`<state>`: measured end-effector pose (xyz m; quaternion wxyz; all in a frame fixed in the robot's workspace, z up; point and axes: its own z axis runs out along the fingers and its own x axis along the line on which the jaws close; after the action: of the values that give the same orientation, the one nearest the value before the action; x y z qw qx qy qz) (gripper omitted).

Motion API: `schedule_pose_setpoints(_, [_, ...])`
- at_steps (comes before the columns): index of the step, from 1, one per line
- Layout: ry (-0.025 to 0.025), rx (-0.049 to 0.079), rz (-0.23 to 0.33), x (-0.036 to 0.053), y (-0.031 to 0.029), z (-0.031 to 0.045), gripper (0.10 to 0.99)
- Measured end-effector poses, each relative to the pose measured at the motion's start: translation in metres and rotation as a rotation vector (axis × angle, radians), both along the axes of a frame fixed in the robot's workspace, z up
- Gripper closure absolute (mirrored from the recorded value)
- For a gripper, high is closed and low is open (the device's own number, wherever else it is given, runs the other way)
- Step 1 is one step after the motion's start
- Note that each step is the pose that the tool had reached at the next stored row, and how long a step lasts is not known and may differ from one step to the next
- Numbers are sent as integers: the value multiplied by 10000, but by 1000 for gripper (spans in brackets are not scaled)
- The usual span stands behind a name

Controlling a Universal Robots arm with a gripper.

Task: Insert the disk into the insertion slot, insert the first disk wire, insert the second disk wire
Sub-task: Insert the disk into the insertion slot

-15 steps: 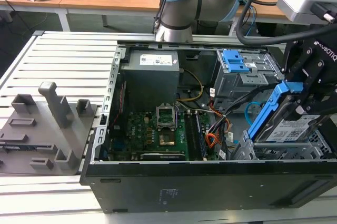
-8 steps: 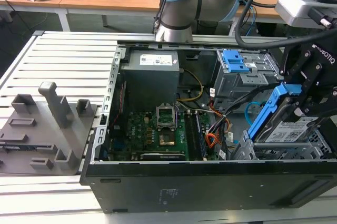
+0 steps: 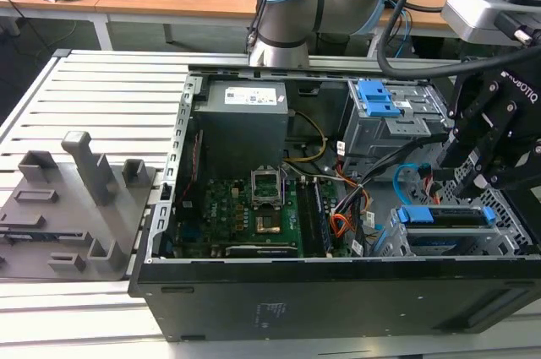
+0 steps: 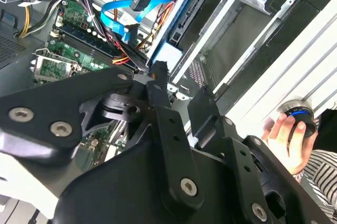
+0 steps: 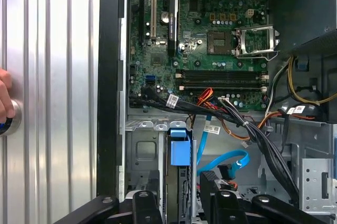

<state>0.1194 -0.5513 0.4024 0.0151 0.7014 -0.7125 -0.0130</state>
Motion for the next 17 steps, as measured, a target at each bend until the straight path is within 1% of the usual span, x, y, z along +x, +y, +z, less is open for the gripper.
schedule_pose_setpoints(5, [0,0,0,0,0,-1,969])
schedule_pose_setpoints(6, [0,0,1,0,0,-1,980])
schedule_pose_setpoints(14, [0,0,0,2,0,-2,980])
schedule_pose_setpoints(15, [0,2,2,12,2,-3,980])
schedule_pose_setpoints(17, [1,3,1,79,12,-5,980])
